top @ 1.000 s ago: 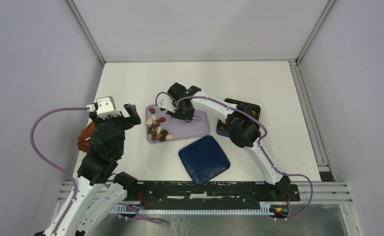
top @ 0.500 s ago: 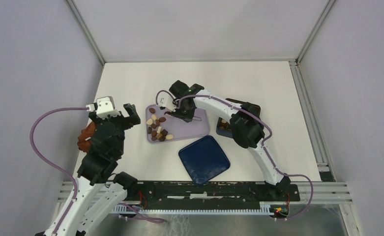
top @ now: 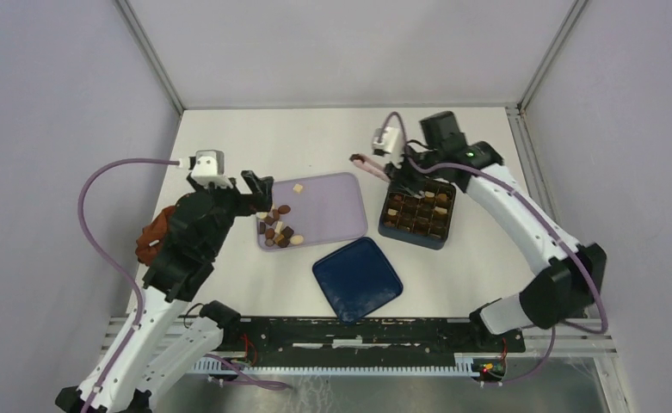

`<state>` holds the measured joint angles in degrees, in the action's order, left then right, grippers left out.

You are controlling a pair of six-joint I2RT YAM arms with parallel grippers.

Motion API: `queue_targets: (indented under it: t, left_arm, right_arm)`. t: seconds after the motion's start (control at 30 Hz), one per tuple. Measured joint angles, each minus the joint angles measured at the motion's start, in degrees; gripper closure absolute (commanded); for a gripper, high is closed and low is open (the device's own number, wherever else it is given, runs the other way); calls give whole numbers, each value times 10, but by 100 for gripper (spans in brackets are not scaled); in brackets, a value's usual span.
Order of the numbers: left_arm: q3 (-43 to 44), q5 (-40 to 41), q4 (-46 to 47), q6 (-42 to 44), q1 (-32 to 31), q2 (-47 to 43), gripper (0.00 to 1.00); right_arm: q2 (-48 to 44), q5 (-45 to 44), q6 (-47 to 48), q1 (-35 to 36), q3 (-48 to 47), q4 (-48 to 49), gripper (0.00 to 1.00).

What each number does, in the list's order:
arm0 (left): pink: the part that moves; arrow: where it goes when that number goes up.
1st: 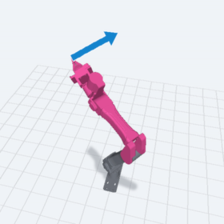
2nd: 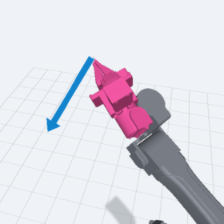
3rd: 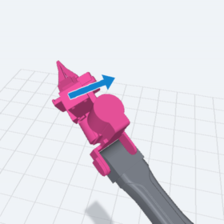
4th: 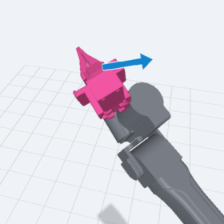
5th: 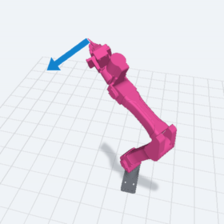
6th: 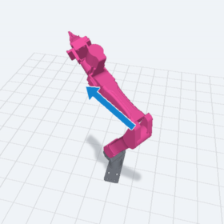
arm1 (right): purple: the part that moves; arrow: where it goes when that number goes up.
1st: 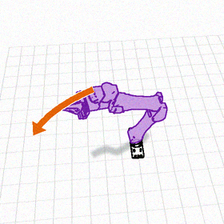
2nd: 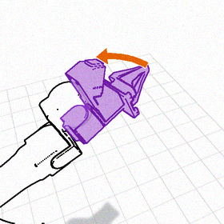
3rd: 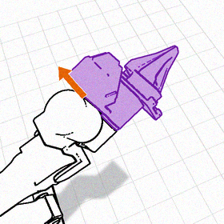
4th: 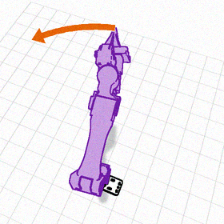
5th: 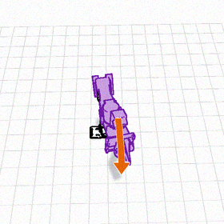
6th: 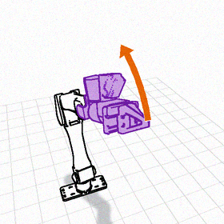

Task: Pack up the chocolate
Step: Pick up the fake chocolate from the plate, then place the fake chocolate in the packing box.

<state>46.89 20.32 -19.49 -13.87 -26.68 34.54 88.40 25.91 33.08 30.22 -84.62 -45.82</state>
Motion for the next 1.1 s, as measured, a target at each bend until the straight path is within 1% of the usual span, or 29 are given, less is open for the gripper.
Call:
queue_targets:
  t: [0.1,0.17,0.23,0.3,0.37,0.43,0.5,0.63,0.7,0.83,1.1]
  left_arm:
    - [14,-106,34,-63,0,63,11]
    - [6,-169,70,-115,-3,112,16]
    - [-7,-191,99,-159,-26,166,25]
    - [-8,-186,113,-186,-75,238,32]
    - [1,-178,121,-198,-123,306,37]
    - [39,-170,123,-202,-166,397,40]
    - [85,-162,129,-202,-188,477,42]
    - [168,-152,141,-202,-202,603,45]
    - [202,-149,143,-201,-205,650,49]
    - [255,-150,141,-201,-209,718,54]
    - [338,-155,122,-194,-211,790,62]
  right_arm:
    - [-88,38,12,-101,93,20,96]
    - [-122,65,16,-163,150,29,96]
    - [-139,93,18,-213,198,32,96]
    - [-149,112,19,-259,238,31,95]
    - [-157,118,21,-289,260,32,96]
    - [-166,118,24,-301,273,35,96]
    - [-171,116,28,-300,283,40,96]
    - [-178,114,32,-316,301,49,95]
    - [-183,112,32,-323,305,51,95]
    - [-186,109,33,-326,305,56,95]
    - [-186,105,33,-326,305,59,95]
